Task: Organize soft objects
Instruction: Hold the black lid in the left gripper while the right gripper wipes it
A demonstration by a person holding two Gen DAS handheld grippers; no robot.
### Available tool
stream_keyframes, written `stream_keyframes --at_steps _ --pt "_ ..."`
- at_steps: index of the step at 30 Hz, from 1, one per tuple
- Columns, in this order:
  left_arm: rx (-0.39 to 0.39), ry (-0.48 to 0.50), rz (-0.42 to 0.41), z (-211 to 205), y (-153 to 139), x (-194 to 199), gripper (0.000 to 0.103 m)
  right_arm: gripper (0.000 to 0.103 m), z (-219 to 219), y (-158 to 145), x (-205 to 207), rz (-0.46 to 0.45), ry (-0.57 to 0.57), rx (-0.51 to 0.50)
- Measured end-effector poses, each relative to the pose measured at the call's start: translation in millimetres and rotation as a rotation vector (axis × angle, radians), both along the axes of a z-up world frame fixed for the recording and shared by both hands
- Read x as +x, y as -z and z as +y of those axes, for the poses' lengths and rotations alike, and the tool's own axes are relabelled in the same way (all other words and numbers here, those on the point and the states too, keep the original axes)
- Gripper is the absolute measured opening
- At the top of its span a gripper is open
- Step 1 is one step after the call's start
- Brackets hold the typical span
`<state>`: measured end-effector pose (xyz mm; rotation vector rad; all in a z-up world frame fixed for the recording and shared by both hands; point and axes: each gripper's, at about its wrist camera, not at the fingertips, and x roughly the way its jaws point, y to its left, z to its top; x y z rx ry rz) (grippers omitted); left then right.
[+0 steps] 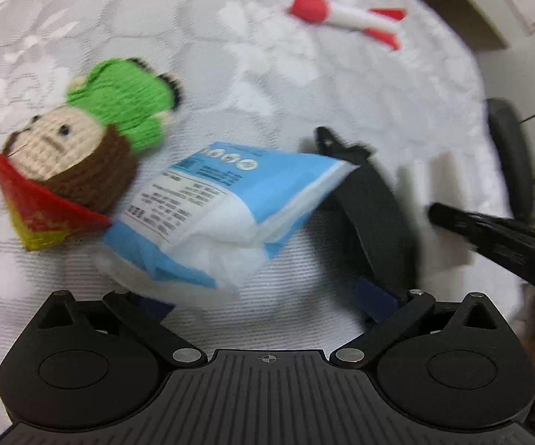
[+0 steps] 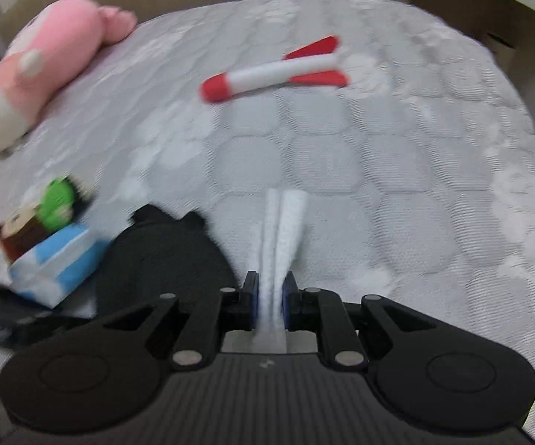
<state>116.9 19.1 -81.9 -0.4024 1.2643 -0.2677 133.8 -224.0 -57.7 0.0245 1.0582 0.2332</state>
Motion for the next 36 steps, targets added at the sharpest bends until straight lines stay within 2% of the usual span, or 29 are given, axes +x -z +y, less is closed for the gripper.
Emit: stream_keyframes --at_steps 3,6,8,11,15,20,22,23,24,25,27,29,31,33,36 --pt "-0.122 0.074 -0.025 -8 -5 -3 0.103 0.014 -13 12 9 0.055 0.041 0.014" --pt "-0.199 0.138 0.006 -32 5 -1 0.103 0.014 -17 22 11 0.112 0.047 0.058" --pt "-0.202 0.129 0.023 -48 15 5 0.103 0.015 -14 21 8 0.096 0.036 0.048" --pt "-0.195 0.048 -0.006 -61 27 14 0.103 0.015 -13 18 5 0.076 0.028 0.043" --pt "-0.181 0.038 -0.079 -71 22 13 0.103 0.016 -31 23 12 0.153 0.074 0.214" --pt "-0.148 0.037 -0.149 -51 12 13 0.103 0.016 -31 21 12 0.166 0.049 0.299" --pt "-0.132 -0.011 -0.194 -40 3 12 0.094 0.016 -34 19 13 0.167 0.052 0.341" --pt "-0.125 -0.037 -0.217 -34 -2 11 0.072 0.016 -35 20 13 0.17 0.058 0.345" --pt "-0.118 -0.05 -0.226 -31 -4 12 0.055 0.015 -36 20 13 0.169 0.064 0.344" --pt "-0.111 -0.055 -0.227 -31 -5 13 0.053 0.015 -37 19 13 0.163 0.07 0.335" --pt "-0.101 -0.045 -0.237 -34 -8 13 0.052 0.015 -39 17 12 0.151 0.082 0.322" --pt "-0.098 0.009 -0.271 -42 -12 8 0.055 0.015 -42 17 12 0.15 0.087 0.337" --pt "-0.095 0.062 -0.304 -50 -16 2 0.064 0.015 -43 15 12 0.135 0.092 0.329" --pt "-0.092 0.116 -0.337 -58 -20 -3 0.082 0.015 -44 9 10 0.092 0.097 0.302" --pt "-0.088 0.197 -0.386 -70 -25 -11 0.09 0.015 -46 -3 6 0.003 0.094 0.278"
